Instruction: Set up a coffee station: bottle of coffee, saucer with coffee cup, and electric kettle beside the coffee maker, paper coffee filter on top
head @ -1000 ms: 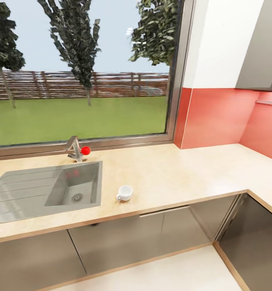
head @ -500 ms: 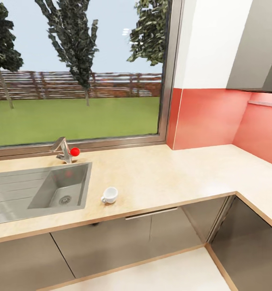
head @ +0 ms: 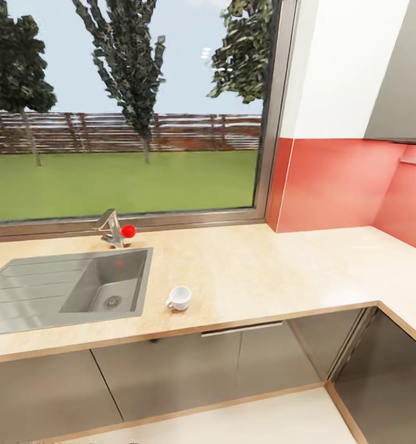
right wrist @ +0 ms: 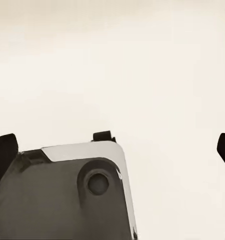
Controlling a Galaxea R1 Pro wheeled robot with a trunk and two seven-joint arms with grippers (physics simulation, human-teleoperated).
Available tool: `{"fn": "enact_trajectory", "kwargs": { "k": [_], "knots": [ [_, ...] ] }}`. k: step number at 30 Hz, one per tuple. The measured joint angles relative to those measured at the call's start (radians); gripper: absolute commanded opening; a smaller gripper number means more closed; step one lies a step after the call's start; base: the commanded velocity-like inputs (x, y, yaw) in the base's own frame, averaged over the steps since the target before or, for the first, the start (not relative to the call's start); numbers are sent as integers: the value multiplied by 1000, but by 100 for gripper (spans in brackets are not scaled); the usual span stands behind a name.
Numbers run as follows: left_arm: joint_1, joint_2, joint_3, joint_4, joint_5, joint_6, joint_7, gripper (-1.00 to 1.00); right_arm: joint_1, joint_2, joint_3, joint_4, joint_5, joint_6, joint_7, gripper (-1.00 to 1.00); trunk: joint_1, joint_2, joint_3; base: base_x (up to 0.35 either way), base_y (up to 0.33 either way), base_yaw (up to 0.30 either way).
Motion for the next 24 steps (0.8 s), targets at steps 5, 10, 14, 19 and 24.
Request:
{"fn": "enact_trajectory", "kwargs": {
  "k": [5, 10, 14, 19, 24],
  "knots": [
    [0, -3, 1, 0, 0, 0, 0, 100, 0, 1, 0, -86, 0, -5, 0, 100, 0, 0, 5, 0, 0, 215],
    [0, -4, 1, -1, 0, -4, 0, 100, 0, 1, -1, -210, 0, -7, 0, 100, 0, 0, 11, 0, 0, 198],
    [0, -5, -2, 0, 0, -8, -1, 100, -1, 4, -1, -300, -2, -35, 0, 100, 0, 0, 16, 0, 0, 189],
    [0, -1, -2, 0, 0, -10, -1, 100, -1, 26, -1, -355, -4, -108, 0, 100, 0, 0, 22, 0, 0, 193],
    [0, 0, -4, 10, 0, -13, -1, 100, -1, 100, -1, -377, -2, -218, 0, 100, 0, 0, 28, 0, 0, 196]
  ]
}}
